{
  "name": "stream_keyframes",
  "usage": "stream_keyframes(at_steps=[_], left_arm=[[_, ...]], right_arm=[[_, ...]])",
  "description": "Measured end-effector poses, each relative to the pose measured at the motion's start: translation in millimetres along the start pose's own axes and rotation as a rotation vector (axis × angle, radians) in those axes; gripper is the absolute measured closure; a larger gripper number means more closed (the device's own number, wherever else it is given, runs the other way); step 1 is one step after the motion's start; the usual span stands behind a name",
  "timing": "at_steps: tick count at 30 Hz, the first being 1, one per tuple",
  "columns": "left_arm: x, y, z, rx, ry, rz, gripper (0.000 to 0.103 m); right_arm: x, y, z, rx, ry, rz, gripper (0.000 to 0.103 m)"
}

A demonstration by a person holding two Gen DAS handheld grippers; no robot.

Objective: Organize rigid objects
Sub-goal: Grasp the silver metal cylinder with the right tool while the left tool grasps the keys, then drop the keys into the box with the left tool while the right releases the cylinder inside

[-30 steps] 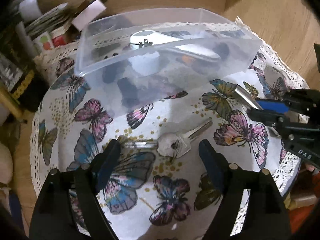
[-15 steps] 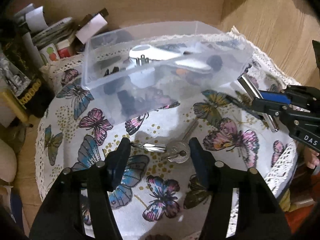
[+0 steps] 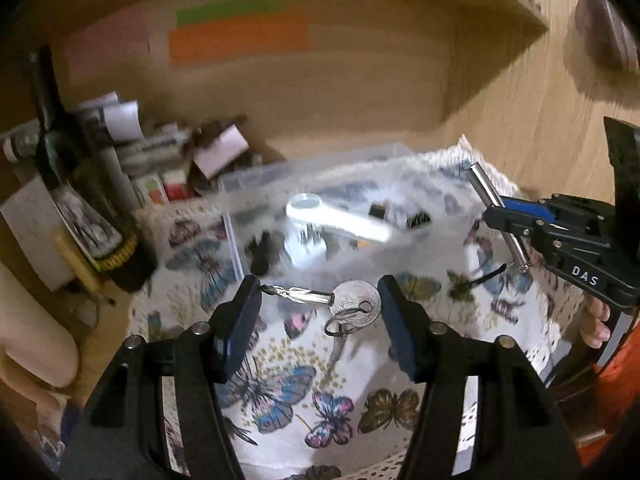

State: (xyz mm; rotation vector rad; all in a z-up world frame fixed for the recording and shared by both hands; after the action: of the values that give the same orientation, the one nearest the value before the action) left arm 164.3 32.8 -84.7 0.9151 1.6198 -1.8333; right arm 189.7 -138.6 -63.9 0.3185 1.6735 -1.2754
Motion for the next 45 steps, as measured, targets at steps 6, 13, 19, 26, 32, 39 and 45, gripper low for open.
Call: stream_keyframes(at_steps=[6, 13, 19, 26, 32, 39, 45], left_arm=[[-36, -14, -6, 0.014, -0.028, 0.068, 0.043], [-62, -7, -18, 0.007, -0.066, 0.109, 0.043], [-66, 21, -27, 0.016, -0.087, 0.075, 0.043], [-47, 65, -20, 0.048, -0.078, -0.025, 0.043], [-25, 93, -10, 0.08, -0.062, -0.106, 0.043], [-20, 104, -9, 0.087, -0.069, -0.14, 0.043], [-24, 97, -13, 0.074, -0.072, -0.129, 0.041]], right_arm=[[-36, -4, 5, 0.008, 0.019, 0.073, 0.089], [-72, -4, 1, 0.006, 0.022, 0.13, 0.089], [-90, 12, -2, 0.019, 0.001, 0.143, 0.089], [-63, 73, 0, 0.013, -0.004, -0.009, 0.089], [-32, 114, 0, 0.016, -0.041, -0.156, 0.089], [-12, 132, 0, 0.039, -0.067, -0.246, 0.088], [-20, 114, -1, 0.034, -0.054, -0.199, 0.086]])
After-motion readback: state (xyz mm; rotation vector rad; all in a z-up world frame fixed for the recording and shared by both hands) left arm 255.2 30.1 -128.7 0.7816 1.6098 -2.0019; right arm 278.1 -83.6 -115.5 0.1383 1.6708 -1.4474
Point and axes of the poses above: each gripper's, at about its wrist camera, not at the fingertips, and y roughly the way its jaws point, z to its right, x to its underside, the point moved 7 cm from there along y, roughly the way its jaws point, and after that the axes turned 1 degree about z, right-handed, at the moved point
